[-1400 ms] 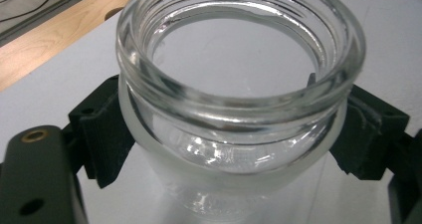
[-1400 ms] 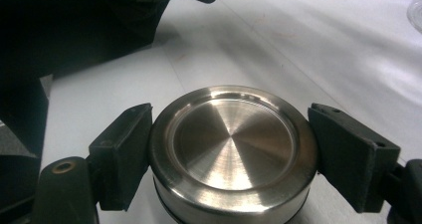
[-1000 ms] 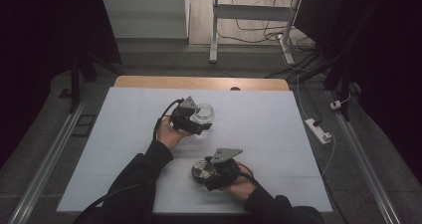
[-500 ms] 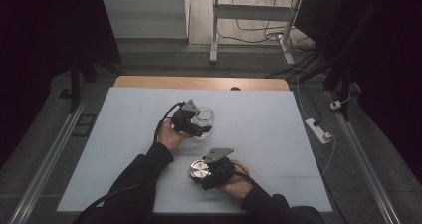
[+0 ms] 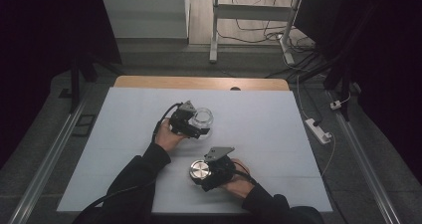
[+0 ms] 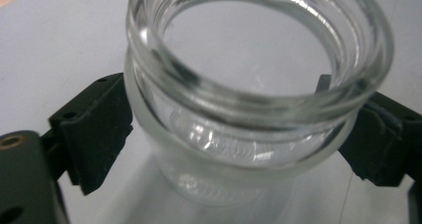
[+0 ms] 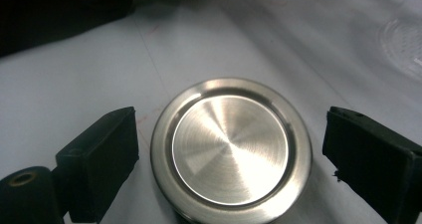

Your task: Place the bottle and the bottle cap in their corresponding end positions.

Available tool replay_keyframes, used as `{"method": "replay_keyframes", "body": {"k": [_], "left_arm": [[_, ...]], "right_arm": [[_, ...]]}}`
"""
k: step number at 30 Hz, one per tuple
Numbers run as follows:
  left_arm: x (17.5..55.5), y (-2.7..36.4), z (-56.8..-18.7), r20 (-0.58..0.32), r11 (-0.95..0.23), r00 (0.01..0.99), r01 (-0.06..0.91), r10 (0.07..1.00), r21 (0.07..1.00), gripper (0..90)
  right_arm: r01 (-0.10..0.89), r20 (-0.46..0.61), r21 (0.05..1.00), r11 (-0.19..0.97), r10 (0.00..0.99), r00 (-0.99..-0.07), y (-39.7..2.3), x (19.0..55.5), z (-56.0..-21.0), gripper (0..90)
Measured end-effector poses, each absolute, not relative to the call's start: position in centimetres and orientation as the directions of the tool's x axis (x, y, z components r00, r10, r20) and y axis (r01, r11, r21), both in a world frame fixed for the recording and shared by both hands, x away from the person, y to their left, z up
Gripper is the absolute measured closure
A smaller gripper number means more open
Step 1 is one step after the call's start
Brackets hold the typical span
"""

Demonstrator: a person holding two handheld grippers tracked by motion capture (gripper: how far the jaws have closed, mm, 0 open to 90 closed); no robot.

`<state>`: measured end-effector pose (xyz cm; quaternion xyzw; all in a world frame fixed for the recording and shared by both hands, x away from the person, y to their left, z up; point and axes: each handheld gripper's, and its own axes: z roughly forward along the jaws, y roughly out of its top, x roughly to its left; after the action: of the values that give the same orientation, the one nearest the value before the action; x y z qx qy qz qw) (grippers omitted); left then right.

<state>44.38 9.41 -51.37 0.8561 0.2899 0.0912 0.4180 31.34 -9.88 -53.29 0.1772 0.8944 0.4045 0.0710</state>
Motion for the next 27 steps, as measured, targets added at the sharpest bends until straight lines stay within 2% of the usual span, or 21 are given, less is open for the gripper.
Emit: {"method": "replay_keyframes", "body": {"k": [9, 27], "left_arm": [[43.6, 10.2, -50.4, -0.093, -0.472, 0.814, 0.42, 0.573, 0.775, 3.4], [40.3, 12.2, -48.9, -0.122, -0.436, 0.812, 0.426, 0.571, 0.792, 1.6]], "right_arm": [[0.244, 0.015, 0.787, 0.567, 0.377, -0.926, -10.5, 31.2, -51.9, 6.7], [0.241, 0.03, 0.818, 0.523, 0.379, -0.925, -11.7, 30.9, -50.4, 6.6]]}}
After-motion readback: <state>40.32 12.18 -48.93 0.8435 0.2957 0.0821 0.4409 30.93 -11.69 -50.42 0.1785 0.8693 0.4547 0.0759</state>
